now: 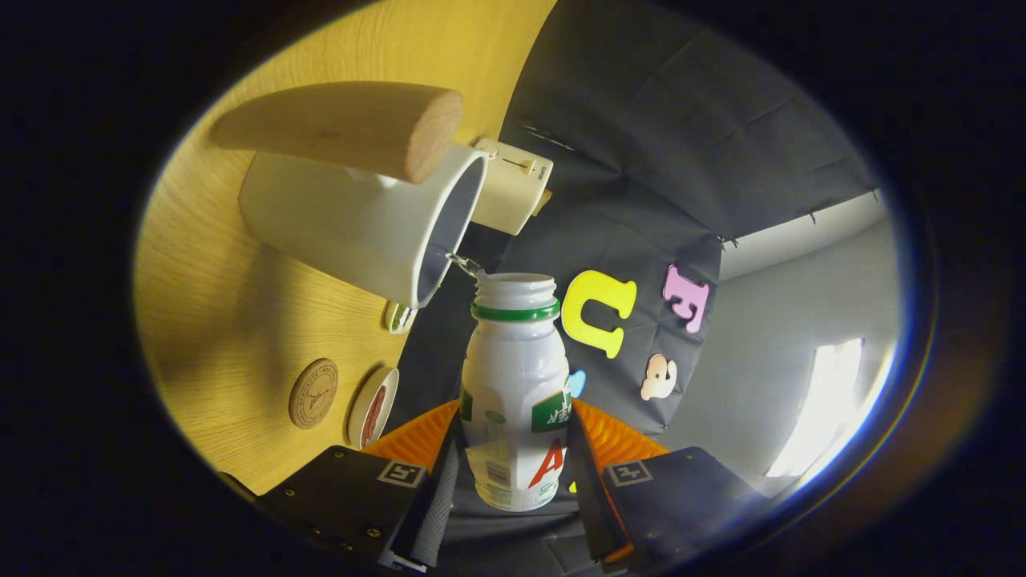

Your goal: Take the bottle from table, then pour the juice into the cup, finally place the bottle on the coaster

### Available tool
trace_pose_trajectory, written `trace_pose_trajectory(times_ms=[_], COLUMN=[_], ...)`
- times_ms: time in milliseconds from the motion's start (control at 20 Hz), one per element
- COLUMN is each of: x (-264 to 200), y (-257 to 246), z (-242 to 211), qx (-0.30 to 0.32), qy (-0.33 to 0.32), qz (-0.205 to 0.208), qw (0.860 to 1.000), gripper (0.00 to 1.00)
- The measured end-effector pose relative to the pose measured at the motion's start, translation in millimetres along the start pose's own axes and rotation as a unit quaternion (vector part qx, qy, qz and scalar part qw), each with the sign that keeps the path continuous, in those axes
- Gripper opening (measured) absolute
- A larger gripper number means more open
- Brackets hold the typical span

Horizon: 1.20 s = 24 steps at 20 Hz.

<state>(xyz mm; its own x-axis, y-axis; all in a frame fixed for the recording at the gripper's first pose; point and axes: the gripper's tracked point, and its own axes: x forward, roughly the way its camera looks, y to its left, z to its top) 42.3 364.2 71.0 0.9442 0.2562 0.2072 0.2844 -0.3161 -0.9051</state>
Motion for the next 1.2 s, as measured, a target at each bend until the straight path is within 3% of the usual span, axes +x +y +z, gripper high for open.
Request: trace_pose_trajectory(times_ms=[1200], x=[1.9], y=[-15.7], z=[27.0], qx=[-0.081], qy=[-0.044], qz=[-0.046], qw=[0.995], gripper=[0.67])
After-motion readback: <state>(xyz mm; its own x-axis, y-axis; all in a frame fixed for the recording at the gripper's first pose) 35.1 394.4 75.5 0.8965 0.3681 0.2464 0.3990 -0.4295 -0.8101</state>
